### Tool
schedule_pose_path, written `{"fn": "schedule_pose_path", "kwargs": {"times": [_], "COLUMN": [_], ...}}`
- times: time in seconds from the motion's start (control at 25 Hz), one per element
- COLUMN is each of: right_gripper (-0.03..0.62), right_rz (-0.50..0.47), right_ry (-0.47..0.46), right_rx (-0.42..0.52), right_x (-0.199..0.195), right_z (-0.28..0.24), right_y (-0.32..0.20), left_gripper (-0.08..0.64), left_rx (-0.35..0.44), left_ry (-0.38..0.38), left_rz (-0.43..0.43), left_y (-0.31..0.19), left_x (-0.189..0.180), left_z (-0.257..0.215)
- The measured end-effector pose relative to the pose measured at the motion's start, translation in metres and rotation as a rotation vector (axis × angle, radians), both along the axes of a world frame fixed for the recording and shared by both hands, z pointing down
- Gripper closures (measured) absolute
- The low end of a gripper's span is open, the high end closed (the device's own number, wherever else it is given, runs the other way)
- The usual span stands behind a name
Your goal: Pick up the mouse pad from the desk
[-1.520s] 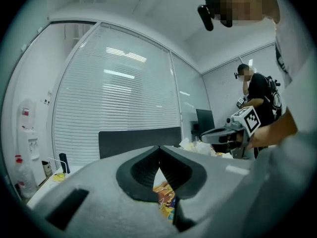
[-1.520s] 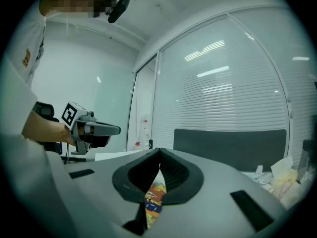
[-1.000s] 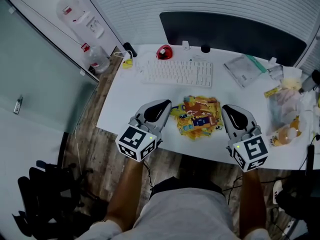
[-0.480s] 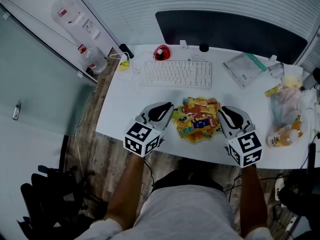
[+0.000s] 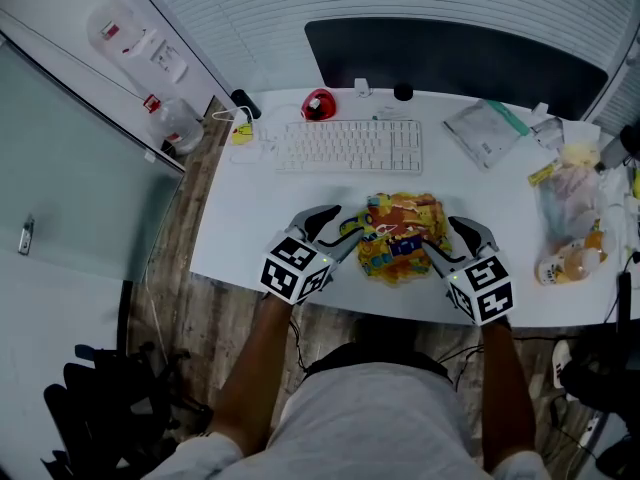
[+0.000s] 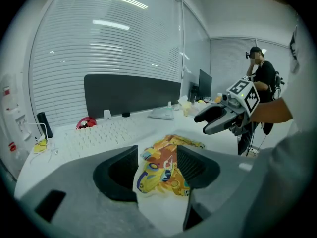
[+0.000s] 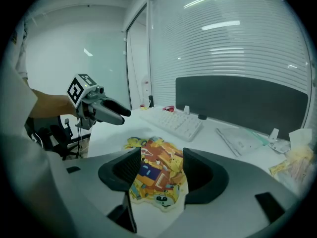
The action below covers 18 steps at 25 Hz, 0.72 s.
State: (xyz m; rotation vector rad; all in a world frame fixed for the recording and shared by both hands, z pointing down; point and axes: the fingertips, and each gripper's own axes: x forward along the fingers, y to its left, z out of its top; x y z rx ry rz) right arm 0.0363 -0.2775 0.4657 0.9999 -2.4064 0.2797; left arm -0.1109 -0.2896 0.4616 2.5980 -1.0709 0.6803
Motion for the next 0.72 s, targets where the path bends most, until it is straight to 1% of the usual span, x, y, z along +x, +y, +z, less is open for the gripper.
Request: {"fn": "schedule_pose_path", "kwargs": {"times": [0.16,0.32,0.52,0.72], "right_gripper": [0.344,0.314,0.285,0.281], "right_rz": [-0.015,-0.020,-0.016,0.030], "right_ry": [0.052,0.110,0.162,0.194], "right_rx": [-0.044,-0.090,-0.162,-0.209], "right_x": [-0.002,0.000,0.005,0.016], "right_z": [0.018,0.035,0.056,0.070], "right_y": [0.005,0.009,0.014,0.013], "left_gripper": [0.269,0.231,0.197,0.176], "left_rx": [-0.056,-0.108,-0.175,-0.238], "left_ry": [-0.054,-0.103,-0.135,-0.158], "left_rz": [0.070,0.127,0.151,0.163], "left_y": [0.005,0.009,0.009,0.006], "left_x": [0.004,0.005,0.002,0.000], "left_z": [0.020,0.040,0.061,0.077]}}
